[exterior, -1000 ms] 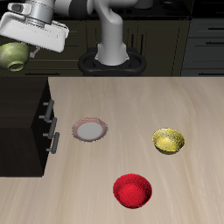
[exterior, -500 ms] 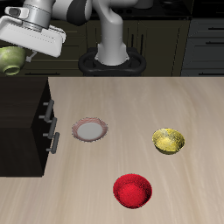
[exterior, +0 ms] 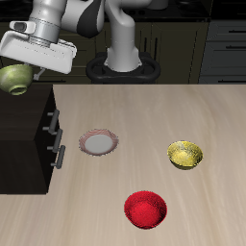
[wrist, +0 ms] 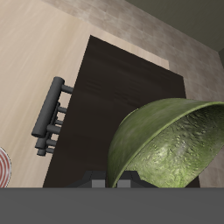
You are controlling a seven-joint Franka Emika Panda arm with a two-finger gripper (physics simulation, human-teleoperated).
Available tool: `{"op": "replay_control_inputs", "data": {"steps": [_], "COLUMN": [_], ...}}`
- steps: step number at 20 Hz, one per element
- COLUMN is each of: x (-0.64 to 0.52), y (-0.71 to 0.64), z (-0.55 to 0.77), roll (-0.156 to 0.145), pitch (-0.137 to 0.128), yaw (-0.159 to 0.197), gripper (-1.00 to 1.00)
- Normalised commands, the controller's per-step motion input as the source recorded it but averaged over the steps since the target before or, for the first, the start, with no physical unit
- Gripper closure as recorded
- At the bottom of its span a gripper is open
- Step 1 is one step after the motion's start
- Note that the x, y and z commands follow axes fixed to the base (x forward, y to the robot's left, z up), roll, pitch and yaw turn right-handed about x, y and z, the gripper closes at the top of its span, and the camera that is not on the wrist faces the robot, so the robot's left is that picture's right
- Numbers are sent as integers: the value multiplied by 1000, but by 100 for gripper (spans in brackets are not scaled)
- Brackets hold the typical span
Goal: Place the green bowl on top of the wooden cabinet
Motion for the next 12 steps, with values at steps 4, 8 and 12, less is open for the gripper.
{"op": "replay_control_inputs", "data": {"steps": [4,8,12], "x": [71,58,-11], "y": [107,86,-75], "z": [-147,-176,-125], "roll": [11,7,-26], "pitch": [24,49,38], "yaw": [2,19,-9], "gripper": [100,100,100]}}
